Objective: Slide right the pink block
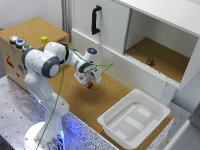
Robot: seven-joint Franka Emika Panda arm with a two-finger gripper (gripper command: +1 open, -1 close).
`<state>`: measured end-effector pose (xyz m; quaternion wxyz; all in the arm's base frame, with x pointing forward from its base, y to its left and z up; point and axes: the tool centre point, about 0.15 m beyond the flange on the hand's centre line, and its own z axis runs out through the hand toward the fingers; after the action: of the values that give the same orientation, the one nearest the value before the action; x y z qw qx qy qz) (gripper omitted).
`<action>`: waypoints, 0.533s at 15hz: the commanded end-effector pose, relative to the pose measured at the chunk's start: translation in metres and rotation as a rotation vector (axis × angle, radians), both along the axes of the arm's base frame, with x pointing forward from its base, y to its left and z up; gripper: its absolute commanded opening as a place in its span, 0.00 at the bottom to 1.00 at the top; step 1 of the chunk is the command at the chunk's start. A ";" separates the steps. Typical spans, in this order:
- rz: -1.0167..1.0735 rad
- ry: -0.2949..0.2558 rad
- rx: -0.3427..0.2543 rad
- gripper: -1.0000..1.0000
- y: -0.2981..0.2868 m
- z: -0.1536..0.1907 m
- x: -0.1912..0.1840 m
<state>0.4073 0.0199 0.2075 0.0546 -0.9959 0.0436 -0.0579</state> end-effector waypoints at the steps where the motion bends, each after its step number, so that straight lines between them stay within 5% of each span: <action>1: -0.012 0.059 -0.009 0.00 -0.042 0.005 0.009; 5: 0.123 0.041 0.036 0.00 -0.006 0.024 0.007; 8: 0.330 0.086 0.006 0.00 0.025 0.035 -0.012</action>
<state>0.4090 0.0078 0.2152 0.0565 -0.9967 -0.0142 -0.0557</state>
